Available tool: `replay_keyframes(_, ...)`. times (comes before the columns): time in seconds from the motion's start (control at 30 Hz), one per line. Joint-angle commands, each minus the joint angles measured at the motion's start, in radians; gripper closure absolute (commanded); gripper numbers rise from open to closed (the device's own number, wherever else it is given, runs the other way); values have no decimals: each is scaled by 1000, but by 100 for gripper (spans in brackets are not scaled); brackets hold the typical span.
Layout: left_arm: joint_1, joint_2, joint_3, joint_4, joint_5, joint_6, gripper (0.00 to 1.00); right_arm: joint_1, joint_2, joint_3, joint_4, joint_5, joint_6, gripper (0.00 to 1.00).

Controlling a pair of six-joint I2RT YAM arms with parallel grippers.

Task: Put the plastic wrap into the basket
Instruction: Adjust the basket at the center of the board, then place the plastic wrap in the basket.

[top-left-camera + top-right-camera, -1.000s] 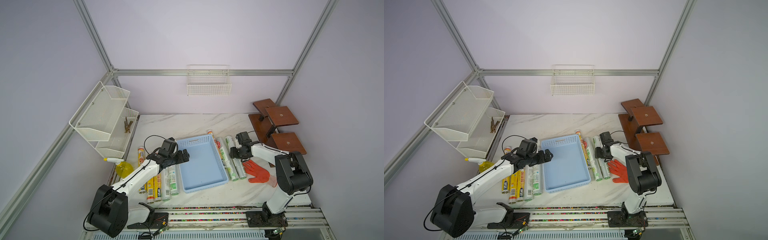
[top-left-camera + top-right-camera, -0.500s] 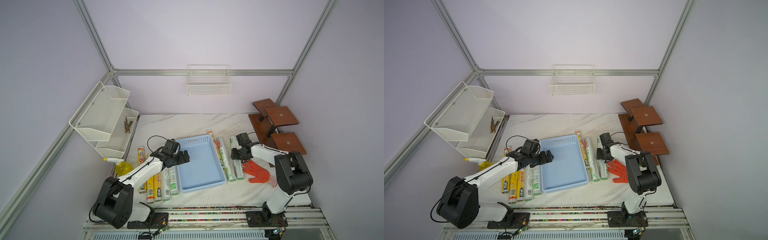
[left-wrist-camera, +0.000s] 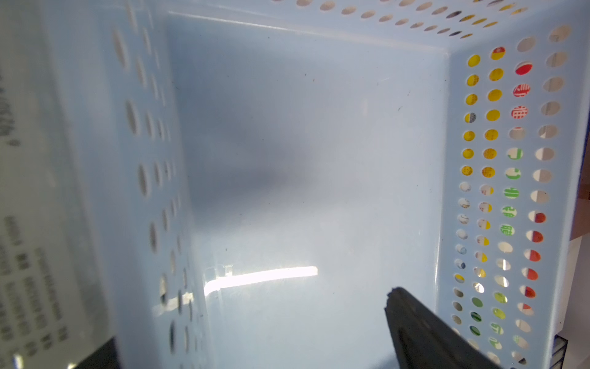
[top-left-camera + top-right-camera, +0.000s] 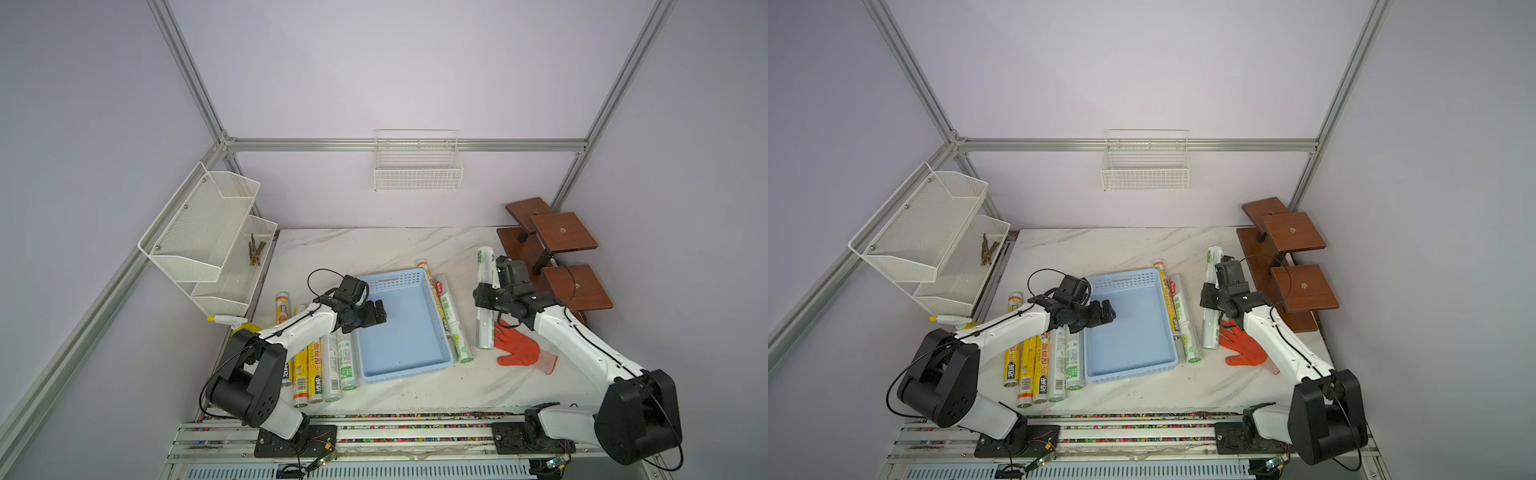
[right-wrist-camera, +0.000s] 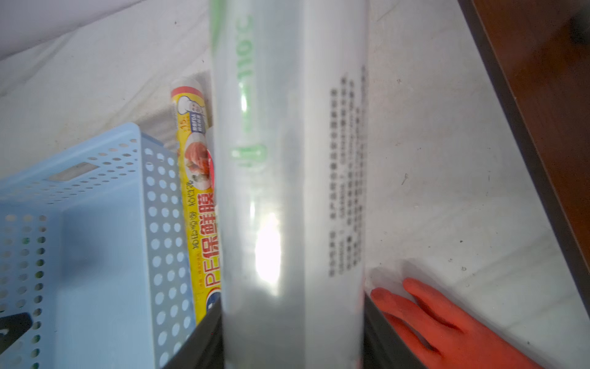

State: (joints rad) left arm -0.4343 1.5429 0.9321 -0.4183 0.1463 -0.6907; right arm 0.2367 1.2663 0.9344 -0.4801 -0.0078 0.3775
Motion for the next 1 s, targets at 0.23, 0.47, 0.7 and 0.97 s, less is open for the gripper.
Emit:
replay_keyframes(0.23,-7,-7,48,18,-7,-2,0,17,-82,-22,208,-454,204,57)
replay_keyframes(0.47,-7,-183,-13,-22,-127,-13,0,156,-14,-50,454,-466,431,57)
replay_keyframes(0.7,-7,-387,-108,-28,-244,-21,0,318,114,6,547,-411,504,58)
replay_keyframes(0.97,-7,-557,-203,-21,-281,-26,0,453,283,104,580,-403,539,59)
